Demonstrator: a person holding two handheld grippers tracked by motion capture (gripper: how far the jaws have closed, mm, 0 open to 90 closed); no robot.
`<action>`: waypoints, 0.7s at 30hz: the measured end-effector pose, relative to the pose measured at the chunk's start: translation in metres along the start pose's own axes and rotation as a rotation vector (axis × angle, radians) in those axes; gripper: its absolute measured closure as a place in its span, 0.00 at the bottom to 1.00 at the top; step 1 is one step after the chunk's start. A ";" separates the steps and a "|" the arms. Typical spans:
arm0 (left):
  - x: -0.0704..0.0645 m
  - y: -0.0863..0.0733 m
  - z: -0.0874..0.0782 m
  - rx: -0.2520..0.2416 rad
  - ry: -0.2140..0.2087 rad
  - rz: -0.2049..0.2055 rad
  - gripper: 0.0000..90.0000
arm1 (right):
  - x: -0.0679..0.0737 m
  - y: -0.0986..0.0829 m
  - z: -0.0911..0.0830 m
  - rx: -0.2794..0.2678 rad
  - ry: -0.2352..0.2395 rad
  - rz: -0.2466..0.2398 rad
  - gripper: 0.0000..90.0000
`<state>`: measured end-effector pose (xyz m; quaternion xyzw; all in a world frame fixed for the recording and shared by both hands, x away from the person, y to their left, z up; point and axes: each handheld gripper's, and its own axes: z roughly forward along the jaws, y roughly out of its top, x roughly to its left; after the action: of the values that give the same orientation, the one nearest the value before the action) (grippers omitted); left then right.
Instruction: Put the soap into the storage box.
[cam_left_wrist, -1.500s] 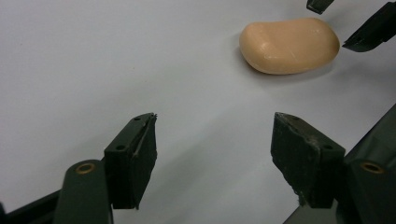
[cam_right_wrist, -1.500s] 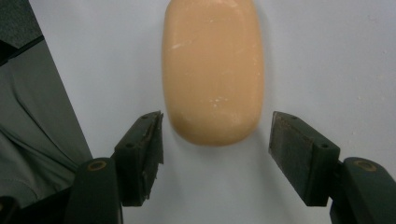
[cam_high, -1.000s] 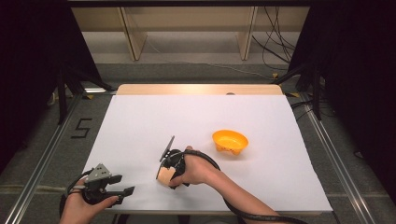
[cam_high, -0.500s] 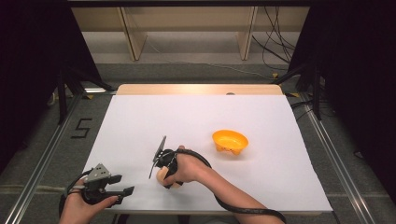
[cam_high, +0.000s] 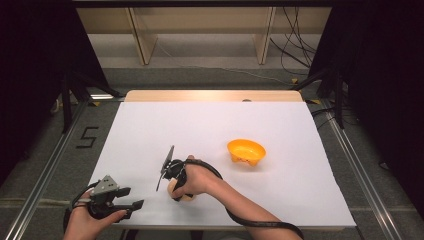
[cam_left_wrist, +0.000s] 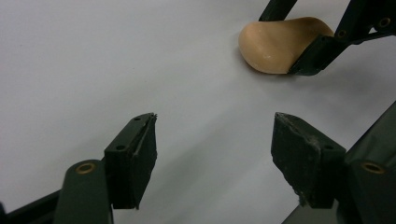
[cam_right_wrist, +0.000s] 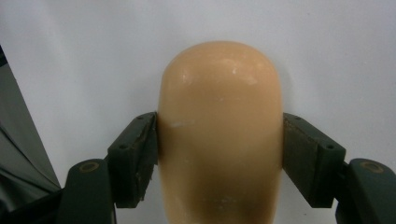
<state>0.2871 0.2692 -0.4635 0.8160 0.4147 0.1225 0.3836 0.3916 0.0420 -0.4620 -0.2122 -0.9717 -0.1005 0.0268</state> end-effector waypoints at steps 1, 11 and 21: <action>0.000 0.000 0.000 0.000 -0.001 0.000 0.35 | -0.001 0.001 0.001 -0.003 -0.008 -0.027 0.37; 0.000 0.000 0.000 -0.001 0.000 -0.004 0.35 | 0.001 0.000 0.001 -0.023 -0.015 -0.039 0.37; 0.000 0.000 0.000 -0.002 -0.002 -0.007 0.35 | -0.001 -0.002 0.002 -0.041 -0.025 -0.045 0.38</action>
<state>0.2872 0.2692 -0.4640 0.8143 0.4172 0.1208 0.3851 0.3915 0.0401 -0.4644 -0.1920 -0.9742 -0.1184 0.0079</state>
